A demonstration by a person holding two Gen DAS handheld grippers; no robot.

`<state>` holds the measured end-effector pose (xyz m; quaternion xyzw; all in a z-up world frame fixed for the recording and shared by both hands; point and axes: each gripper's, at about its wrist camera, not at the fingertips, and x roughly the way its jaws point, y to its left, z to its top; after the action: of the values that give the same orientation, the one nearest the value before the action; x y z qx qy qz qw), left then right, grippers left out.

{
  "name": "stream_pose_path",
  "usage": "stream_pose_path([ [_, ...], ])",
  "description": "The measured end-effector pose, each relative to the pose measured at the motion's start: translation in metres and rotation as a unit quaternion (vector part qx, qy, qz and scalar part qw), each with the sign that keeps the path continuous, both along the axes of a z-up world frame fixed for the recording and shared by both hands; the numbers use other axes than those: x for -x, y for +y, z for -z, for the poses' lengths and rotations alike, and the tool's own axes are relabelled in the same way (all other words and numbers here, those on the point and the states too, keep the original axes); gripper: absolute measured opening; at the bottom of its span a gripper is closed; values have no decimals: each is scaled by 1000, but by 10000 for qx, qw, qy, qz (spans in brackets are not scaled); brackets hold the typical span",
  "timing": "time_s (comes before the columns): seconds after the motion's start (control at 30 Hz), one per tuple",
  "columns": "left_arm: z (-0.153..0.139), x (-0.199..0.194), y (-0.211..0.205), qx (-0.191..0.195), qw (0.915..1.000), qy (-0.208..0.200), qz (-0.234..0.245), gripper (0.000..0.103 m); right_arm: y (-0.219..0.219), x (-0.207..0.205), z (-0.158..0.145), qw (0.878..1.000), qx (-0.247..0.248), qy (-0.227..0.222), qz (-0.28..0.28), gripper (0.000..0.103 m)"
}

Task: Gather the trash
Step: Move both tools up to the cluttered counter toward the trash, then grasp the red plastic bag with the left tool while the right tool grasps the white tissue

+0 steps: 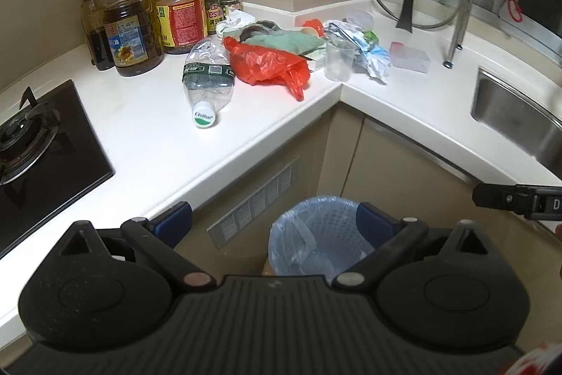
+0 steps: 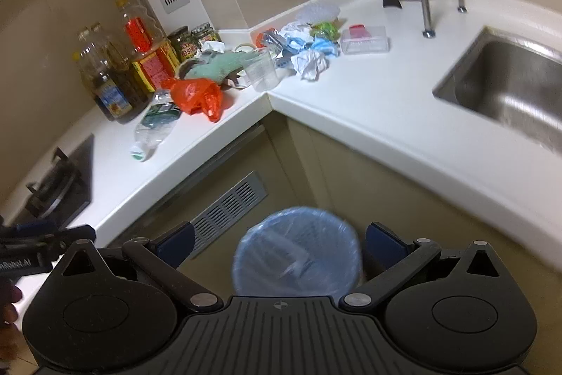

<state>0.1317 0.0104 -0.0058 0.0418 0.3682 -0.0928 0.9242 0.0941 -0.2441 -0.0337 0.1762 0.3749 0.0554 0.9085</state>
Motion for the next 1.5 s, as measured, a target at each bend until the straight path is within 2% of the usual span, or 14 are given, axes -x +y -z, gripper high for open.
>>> stream_pose_path([
  [0.13,6,-30,-12,-61,9996,-34,-256,97,-13,-42,9,9998,-64,30,-163,103],
  [0.33,14,-82,-30,-44,9980,34,-632,93,-36,-107,11,9987,264,-67,-425,103],
  [0.57,21,-128,-54,-13,9949,26,-1011,89,-57,-176,9,9929,671,-574,-801,103],
  [0.63,23,-141,-62,-65,9940,22,-1090,88,-61,-193,11,9906,748,-698,-906,89],
  [0.67,24,-147,-65,-93,9936,10,-1125,87,-63,-205,13,9901,762,-684,-963,76],
  [1.03,32,-203,-86,-297,9902,-97,-1363,80,-71,-288,30,9921,476,-696,-932,73],
  [1.33,34,-223,-92,-320,9882,-114,-1493,80,-66,-324,49,9964,387,-280,-701,58],
  [1.43,33,-229,-93,-303,9878,-131,-1523,80,-67,-326,54,9967,363,-165,-703,44],
  [1.5,34,-232,-93,-297,9876,-143,-1537,80,-71,-326,56,9972,269,-127,-687,38],
])
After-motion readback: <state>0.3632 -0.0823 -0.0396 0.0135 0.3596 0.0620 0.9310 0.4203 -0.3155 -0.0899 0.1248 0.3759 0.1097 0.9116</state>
